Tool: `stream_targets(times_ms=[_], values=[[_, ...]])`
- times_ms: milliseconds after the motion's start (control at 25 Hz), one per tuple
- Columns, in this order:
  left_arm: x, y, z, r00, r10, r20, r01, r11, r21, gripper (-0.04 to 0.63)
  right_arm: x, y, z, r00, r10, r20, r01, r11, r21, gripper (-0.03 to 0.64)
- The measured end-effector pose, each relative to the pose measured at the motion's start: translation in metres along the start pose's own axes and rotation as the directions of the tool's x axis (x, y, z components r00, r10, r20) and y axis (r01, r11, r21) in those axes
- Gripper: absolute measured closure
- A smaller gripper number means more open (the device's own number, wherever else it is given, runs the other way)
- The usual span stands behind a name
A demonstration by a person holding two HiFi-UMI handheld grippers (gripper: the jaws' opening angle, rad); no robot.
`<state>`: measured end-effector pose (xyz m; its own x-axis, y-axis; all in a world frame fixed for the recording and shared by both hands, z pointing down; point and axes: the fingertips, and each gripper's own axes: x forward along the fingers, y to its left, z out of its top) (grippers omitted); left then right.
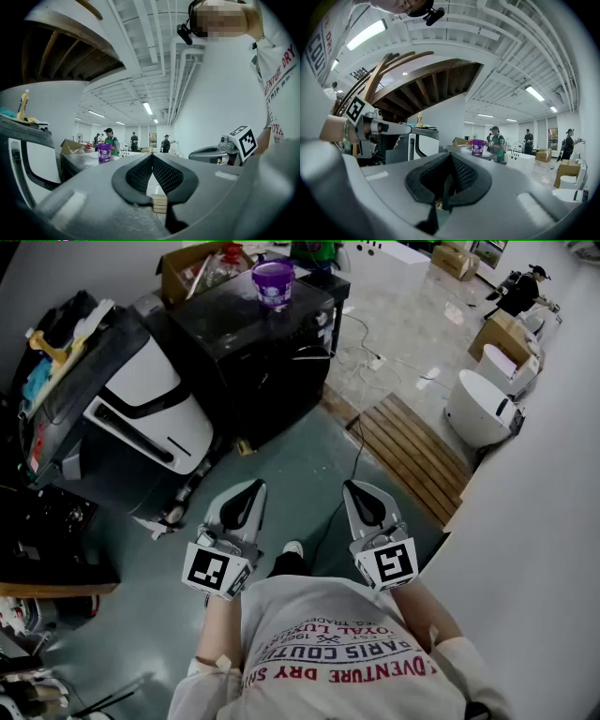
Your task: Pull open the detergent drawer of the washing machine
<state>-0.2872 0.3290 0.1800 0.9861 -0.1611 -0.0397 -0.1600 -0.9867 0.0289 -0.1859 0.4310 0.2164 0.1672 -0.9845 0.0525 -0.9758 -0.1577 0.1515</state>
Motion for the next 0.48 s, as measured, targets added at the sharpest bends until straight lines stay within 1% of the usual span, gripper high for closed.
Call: stream_targets(times_ms=[320, 480], values=[[0.0022, 0.0006, 0.0015, 1.000, -0.009, 0.003, 0.009, 1.000, -0.001, 0.597, 0.0023, -0.0015, 0.0044, 1.000, -0.010, 0.005, 0.010, 1.000, 0.000, 0.617], [0.0059, -0.0011, -0.0024, 1.000, -0.010, -0.005, 0.010, 1.000, -0.007, 0.597, 0.0005, -0.0085, 0.0029, 0.999, -0.034, 0.014, 0.033, 0.999, 0.043, 0.617]])
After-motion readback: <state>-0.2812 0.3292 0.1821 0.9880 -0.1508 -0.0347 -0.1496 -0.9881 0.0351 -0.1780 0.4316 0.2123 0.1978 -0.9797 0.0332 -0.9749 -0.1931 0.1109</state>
